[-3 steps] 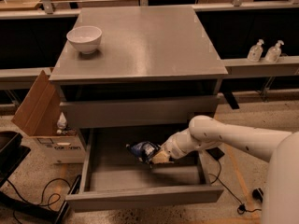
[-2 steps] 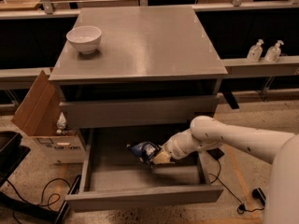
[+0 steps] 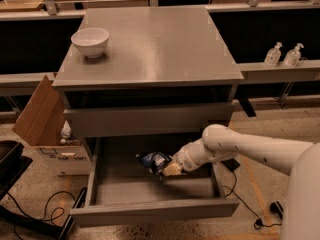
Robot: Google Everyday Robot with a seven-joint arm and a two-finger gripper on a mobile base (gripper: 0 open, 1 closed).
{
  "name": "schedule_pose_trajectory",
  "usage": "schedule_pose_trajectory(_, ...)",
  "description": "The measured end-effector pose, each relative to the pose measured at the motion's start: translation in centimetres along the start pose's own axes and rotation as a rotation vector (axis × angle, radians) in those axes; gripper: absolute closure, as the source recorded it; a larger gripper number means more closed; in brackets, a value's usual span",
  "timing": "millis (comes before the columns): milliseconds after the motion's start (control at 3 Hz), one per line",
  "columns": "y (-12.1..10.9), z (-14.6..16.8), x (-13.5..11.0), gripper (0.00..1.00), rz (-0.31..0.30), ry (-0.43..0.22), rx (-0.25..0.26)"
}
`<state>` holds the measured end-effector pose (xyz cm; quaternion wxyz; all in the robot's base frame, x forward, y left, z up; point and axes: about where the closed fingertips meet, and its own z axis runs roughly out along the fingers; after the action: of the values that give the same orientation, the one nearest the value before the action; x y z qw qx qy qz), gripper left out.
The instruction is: Place blue chip bag into middle drawer
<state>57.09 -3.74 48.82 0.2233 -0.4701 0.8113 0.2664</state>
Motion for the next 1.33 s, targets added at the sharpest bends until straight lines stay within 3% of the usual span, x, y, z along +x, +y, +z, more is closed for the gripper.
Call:
schedule_pose_trajectory(333, 0.1, 0.2, 0.0, 0.04, -0.001, 0.001, -0.004)
schedule_pose_trajectory(1000, 0.2, 0.3, 0.0, 0.0, -0.001, 0.002, -0.006)
schedule_pose_trajectory(1333, 1.5, -2.2, 1.0, 0.0, -0.012, -0.042, 0.008)
